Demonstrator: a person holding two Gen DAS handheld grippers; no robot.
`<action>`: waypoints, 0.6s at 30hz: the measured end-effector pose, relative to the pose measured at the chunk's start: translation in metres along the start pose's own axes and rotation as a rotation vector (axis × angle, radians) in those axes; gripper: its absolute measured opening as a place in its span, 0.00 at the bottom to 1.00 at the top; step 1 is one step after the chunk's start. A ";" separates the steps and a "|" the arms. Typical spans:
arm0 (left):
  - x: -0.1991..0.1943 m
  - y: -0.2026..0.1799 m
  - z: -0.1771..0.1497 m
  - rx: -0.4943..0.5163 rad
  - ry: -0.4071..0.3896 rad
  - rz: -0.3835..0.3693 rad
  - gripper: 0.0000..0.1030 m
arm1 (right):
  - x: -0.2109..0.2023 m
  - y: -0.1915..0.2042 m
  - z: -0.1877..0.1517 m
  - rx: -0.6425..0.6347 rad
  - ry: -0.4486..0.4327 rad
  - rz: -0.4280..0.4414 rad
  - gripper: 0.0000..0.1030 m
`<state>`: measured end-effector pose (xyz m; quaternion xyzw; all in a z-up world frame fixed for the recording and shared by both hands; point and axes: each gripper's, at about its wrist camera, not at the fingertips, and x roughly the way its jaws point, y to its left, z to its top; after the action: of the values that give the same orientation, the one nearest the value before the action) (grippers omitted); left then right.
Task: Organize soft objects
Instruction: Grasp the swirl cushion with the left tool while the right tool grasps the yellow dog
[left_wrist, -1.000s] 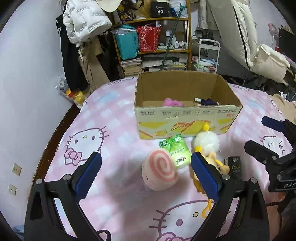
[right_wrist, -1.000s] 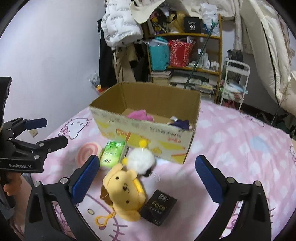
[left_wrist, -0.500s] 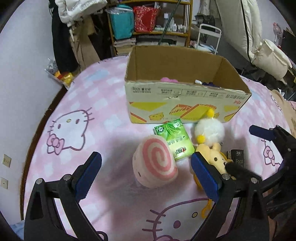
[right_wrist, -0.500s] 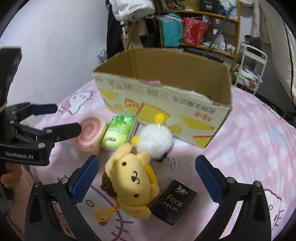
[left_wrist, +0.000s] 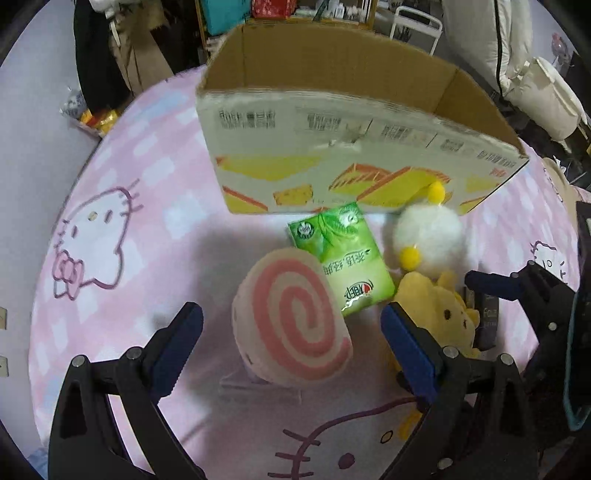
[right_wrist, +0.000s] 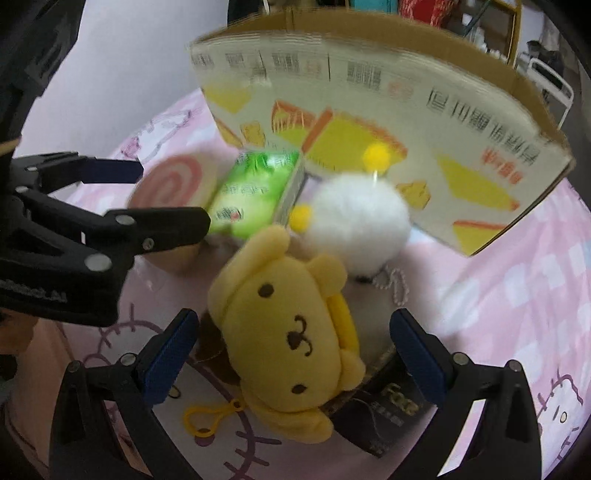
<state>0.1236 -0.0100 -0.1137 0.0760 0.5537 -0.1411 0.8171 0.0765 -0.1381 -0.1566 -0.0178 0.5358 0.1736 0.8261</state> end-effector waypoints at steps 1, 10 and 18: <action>0.004 0.000 0.000 -0.002 0.011 -0.008 0.89 | 0.004 -0.001 0.001 0.005 0.012 0.007 1.00; 0.013 0.003 0.000 -0.013 0.023 -0.010 0.54 | 0.007 -0.008 -0.002 0.059 0.028 0.077 0.88; 0.012 0.016 -0.003 -0.053 0.017 -0.029 0.40 | -0.008 -0.003 -0.006 0.039 0.004 0.042 0.72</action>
<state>0.1302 0.0042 -0.1262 0.0473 0.5652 -0.1377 0.8120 0.0690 -0.1449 -0.1522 0.0090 0.5411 0.1802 0.8214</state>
